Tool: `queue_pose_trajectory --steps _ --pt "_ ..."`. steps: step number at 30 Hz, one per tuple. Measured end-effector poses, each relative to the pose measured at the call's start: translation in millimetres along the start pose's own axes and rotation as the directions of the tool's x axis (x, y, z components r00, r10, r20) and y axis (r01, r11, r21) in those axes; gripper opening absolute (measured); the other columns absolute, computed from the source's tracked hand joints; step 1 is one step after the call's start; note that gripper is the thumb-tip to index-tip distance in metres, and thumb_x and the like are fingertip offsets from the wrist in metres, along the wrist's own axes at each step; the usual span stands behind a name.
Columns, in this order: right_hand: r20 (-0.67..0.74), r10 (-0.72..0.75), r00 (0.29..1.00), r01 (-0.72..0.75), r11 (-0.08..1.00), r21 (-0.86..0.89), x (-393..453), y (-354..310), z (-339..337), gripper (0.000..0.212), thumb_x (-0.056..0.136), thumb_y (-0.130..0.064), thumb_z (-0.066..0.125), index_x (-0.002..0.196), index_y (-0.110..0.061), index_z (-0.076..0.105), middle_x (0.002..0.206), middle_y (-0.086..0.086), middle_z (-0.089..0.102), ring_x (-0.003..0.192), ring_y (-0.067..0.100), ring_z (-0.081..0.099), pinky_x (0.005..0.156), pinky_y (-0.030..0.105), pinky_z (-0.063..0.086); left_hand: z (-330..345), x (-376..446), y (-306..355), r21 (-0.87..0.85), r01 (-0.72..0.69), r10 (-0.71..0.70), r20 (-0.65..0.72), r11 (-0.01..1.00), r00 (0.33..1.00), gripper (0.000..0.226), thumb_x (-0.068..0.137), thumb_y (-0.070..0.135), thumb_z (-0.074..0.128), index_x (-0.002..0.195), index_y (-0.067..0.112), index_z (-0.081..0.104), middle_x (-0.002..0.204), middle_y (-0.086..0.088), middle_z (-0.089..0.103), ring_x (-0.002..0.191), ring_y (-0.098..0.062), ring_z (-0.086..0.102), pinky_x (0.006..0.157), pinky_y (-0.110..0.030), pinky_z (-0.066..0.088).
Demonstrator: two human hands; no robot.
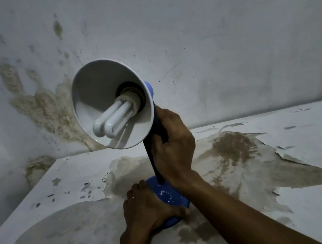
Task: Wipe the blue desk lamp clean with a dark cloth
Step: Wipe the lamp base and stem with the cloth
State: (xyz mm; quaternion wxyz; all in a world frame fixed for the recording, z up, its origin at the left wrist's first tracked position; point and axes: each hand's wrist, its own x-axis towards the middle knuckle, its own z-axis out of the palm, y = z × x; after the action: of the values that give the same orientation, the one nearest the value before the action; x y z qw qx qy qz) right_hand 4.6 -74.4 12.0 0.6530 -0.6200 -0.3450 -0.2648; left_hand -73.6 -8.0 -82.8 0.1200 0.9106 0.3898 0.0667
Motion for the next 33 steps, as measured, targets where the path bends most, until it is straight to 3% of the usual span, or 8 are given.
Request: queue_pose_trajectory --steps 4,7,10,19,23,29,31,33 --pt "0.073 -0.198 0.978 0.208 0.961 -0.18 -18 17 12 0.059 0.083 -0.005 0.072 0.139 -0.016 0.058 0.145 0.009 0.055 0.095 0.03 0.065 0.062 0.04 0.056 -10 -6 5 0.065 -0.032 0.028 0.056 0.997 0.998 0.14 0.024 0.096 0.024 0.146 0.027 0.03 0.148 -0.001 0.041 0.134 -0.021 0.04 0.113 -0.035 0.032" --pt "0.208 -0.319 0.925 0.364 0.9 -0.238 -26 29 8 0.063 0.081 0.0 0.059 0.14 -0.021 0.056 0.151 0.014 0.047 0.094 0.034 0.062 0.051 0.039 0.053 -10 -6 4 0.054 -0.06 0.057 0.045 0.997 0.997 0.131 0.032 0.097 0.036 0.142 0.025 0.036 0.143 -0.002 0.046 0.129 -0.021 0.043 0.11 -0.036 0.034" --pt "0.337 -0.339 0.878 0.436 0.858 -0.271 -32 41 2 0.066 0.081 -0.005 0.05 0.143 -0.026 0.05 0.151 0.016 0.046 0.091 0.036 0.06 0.047 0.035 0.049 -8 -5 3 0.021 -0.042 0.041 0.045 0.999 0.998 0.123 0.036 0.093 0.053 0.137 0.024 0.039 0.136 -0.002 0.047 0.123 -0.021 0.045 0.105 -0.034 0.038" --pt "0.698 -0.128 0.705 0.5 0.788 -0.36 -47 63 -25 0.052 0.075 -0.025 0.049 0.122 -0.033 0.069 0.127 0.008 0.067 0.073 0.028 0.063 0.04 0.027 0.038 -6 -9 -5 -0.179 -0.031 0.033 0.01 0.983 0.999 0.114 0.033 0.081 0.069 0.13 0.028 0.044 0.118 0.002 0.052 0.109 -0.02 0.049 0.095 -0.034 0.047" --pt "0.848 0.075 0.524 0.535 0.746 -0.397 -44 58 -36 0.043 0.085 -0.021 0.057 0.125 -0.035 0.066 0.132 -0.002 0.06 0.101 0.03 0.057 0.05 0.025 0.013 -5 -10 -2 -0.165 -0.03 0.034 0.018 0.986 0.999 0.117 0.038 0.079 0.076 0.137 0.025 0.041 0.129 -0.001 0.049 0.119 -0.021 0.049 0.102 -0.035 0.046" --pt "0.853 0.238 0.464 0.557 0.67 -0.49 -26 40 -32 0.032 0.09 -0.042 0.064 0.114 -0.021 0.068 0.11 0.007 0.067 0.103 0.031 0.064 0.068 0.032 0.035 -5 -10 -4 -0.13 0.026 -0.022 0.034 0.991 0.999 0.139 0.025 0.094 0.063 0.142 0.023 0.038 0.136 -0.002 0.048 0.124 -0.023 0.048 0.107 -0.042 0.042" --pt "0.83 0.32 0.456 0.526 0.655 -0.542 -16 36 -37 0.035 0.09 -0.04 0.064 0.119 -0.021 0.065 0.116 0.01 0.063 0.107 0.032 0.062 0.076 0.035 0.042 -7 -12 -8 -0.146 0.011 -0.002 0.061 0.989 0.998 0.146 0.021 0.096 0.061 0.146 0.025 0.032 0.141 0.0 0.044 0.129 -0.023 0.045 0.111 -0.045 0.038" --pt "0.784 0.364 0.503 0.418 0.691 -0.589 -9 37 -46 0.035 0.089 -0.03 0.06 0.124 -0.023 0.063 0.122 0.01 0.06 0.112 0.033 0.059 0.088 0.037 0.045 -6 -12 -20 -0.237 -0.033 0.062 0.117 0.971 0.991 0.141 0.024 0.085 0.074 0.145 0.028 0.029 0.14 0.004 0.041 0.13 -0.021 0.043 0.112 -0.045 0.038"
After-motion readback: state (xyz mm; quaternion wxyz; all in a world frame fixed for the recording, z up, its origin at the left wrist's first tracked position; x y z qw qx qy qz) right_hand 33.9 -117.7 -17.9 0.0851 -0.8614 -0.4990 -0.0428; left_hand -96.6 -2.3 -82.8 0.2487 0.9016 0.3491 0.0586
